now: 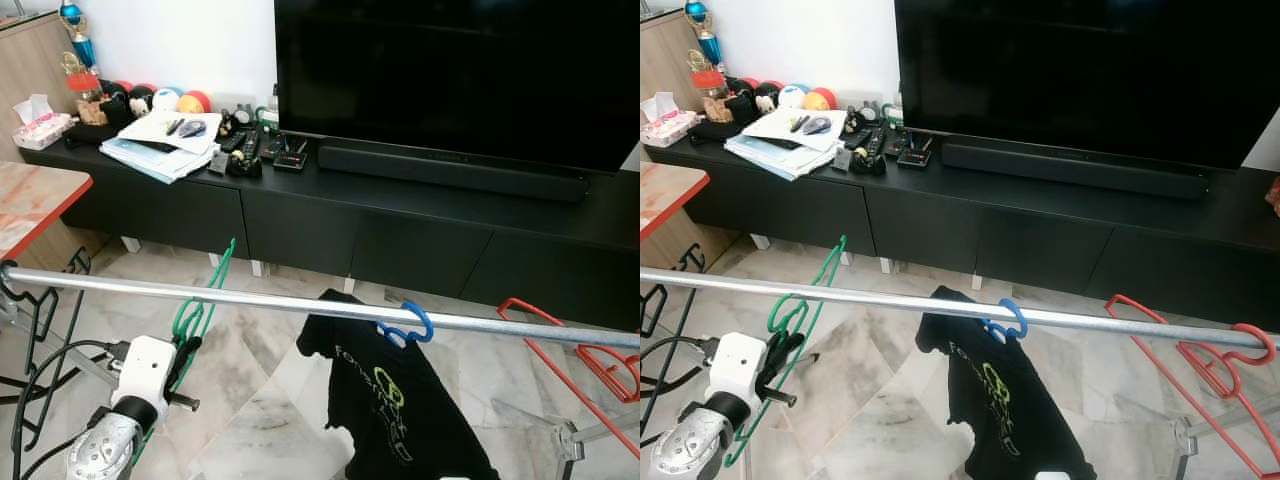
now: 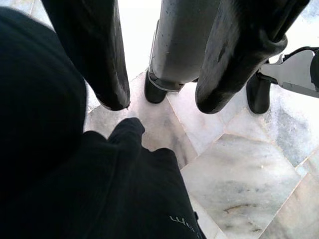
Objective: Hang hanger
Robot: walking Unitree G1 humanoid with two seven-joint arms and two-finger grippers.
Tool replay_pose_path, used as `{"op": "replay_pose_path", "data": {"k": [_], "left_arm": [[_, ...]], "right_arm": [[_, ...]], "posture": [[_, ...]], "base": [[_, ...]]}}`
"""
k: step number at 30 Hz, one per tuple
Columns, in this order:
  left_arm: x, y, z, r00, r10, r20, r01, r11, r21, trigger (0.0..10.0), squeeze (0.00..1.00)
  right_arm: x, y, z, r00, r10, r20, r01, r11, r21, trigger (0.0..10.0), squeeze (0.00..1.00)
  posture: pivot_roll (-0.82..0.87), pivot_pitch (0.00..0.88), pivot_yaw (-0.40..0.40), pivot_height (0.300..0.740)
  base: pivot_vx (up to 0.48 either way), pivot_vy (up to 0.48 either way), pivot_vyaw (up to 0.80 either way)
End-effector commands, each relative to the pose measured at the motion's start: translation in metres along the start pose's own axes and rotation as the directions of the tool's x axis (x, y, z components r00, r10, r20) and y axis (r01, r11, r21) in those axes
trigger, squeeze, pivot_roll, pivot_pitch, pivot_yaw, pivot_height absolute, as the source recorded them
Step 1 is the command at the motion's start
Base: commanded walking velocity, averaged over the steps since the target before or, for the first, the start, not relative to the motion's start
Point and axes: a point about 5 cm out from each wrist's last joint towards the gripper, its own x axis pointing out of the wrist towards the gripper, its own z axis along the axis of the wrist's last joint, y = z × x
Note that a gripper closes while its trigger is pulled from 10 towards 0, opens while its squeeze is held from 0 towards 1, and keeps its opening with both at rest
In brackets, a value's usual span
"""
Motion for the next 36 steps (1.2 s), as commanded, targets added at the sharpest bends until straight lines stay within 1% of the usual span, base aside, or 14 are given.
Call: {"op": "replay_pose_path", "data": {"k": [1,3,5,7,12,18,20,22,29,30,31,32,33,36], "left_arm": [[-0.003,0.000,0.002,0.999,-0.043,-0.003,0.043,0.999,0.009,10.0,0.00],[-0.004,0.001,0.002,0.999,-0.049,-0.006,0.049,0.999,0.015,10.0,0.00],[0.000,0.010,0.004,1.000,0.016,-0.011,-0.016,1.000,0.014,10.0,0.00],[0.003,0.013,0.004,0.998,0.053,-0.013,-0.053,0.999,0.005,10.0,0.00],[0.013,0.014,0.003,0.992,0.122,-0.042,-0.124,0.991,-0.041,10.0,0.00],[0.018,0.011,0.001,0.989,0.133,-0.070,-0.138,0.989,-0.061,10.0,0.00],[0.019,0.008,-0.008,0.982,0.123,-0.146,-0.133,0.989,-0.061,10.0,0.00],[0.020,0.006,-0.014,0.975,0.119,-0.186,-0.132,0.990,-0.058,10.0,0.00],[0.016,0.000,-0.019,0.969,0.124,-0.213,-0.150,0.983,-0.110,10.0,0.00],[0.014,-0.001,-0.021,0.967,0.124,-0.223,-0.153,0.981,-0.118,10.0,0.30],[0.014,-0.001,-0.021,0.967,0.124,-0.223,-0.153,0.981,-0.118,10.0,0.30],[0.013,-0.002,-0.022,0.964,0.124,-0.235,-0.157,0.980,-0.126,10.0,0.47],[0.012,-0.003,-0.023,0.962,0.124,-0.243,-0.161,0.977,-0.137,10.0,0.55],[0.012,-0.003,-0.024,0.960,0.119,-0.255,-0.157,0.978,-0.136,10.0,0.54]], "right_arm": [[-0.001,-0.001,-0.004,1.000,-0.002,-0.017,0.002,1.000,-0.008,10.0,0.00],[-0.001,-0.001,-0.005,1.000,-0.002,-0.018,0.002,1.000,-0.009,10.0,0.00],[-0.002,-0.003,-0.007,1.000,-0.002,-0.022,0.002,1.000,-0.012,10.0,0.00],[-0.002,-0.004,-0.008,1.000,-0.003,-0.023,0.003,1.000,-0.012,10.0,0.00],[-0.002,-0.006,-0.008,1.000,-0.005,-0.022,0.005,1.000,-0.008,10.0,0.00],[-0.002,-0.004,-0.008,1.000,-0.005,-0.023,0.005,1.000,-0.008,10.0,0.00],[-0.002,-0.001,-0.009,1.000,-0.003,-0.026,0.003,1.000,-0.010,10.0,0.00],[-0.002,0.000,-0.009,1.000,-0.002,-0.027,0.002,1.000,-0.010,10.0,0.00],[-0.001,0.004,-0.008,1.000,0.003,-0.025,-0.004,1.000,-0.010,10.0,0.00],[-0.001,0.004,-0.008,1.000,0.005,-0.024,-0.005,1.000,-0.011,10.0,0.00],[-0.001,0.004,-0.008,1.000,0.005,-0.024,-0.005,1.000,-0.011,10.0,0.00],[-0.001,0.004,-0.007,1.000,0.006,-0.023,-0.007,1.000,-0.011,10.0,0.00],[-0.001,0.005,-0.007,1.000,0.007,-0.022,-0.008,1.000,-0.012,10.0,0.00],[-0.001,0.005,-0.007,1.000,0.009,-0.021,-0.009,1.000,-0.011,10.0,0.00]], "posture": [[0.04,0.085,-0.032,0.740],[0.04,0.085,-0.032,0.740],[0.05,0.084,-0.034,0.740],[0.04,0.084,-0.034,0.740],[0.04,0.082,-0.035,0.740],[0.03,0.081,-0.036,0.740],[0.03,0.082,-0.036,0.740],[0.03,0.084,-0.035,0.740],[0.03,0.082,-0.035,0.740],[0.03,0.082,-0.035,0.740],[0.03,0.082,-0.035,0.740],[0.04,0.082,-0.034,0.740],[0.04,0.082,-0.034,0.740],[0.04,0.080,-0.032,0.740]], "base": [[0.000,0.000,0.00],[0.000,0.000,0.00],[0.000,0.000,0.00],[0.000,0.000,0.00],[0.000,0.000,0.00],[0.000,0.000,0.00],[0.000,0.000,0.00],[0.000,0.000,0.00],[0.000,0.000,0.00],[0.000,0.000,0.00],[0.000,0.000,0.00],[0.000,0.000,0.00],[0.000,0.000,0.00],[0.000,0.000,0.00]]}}
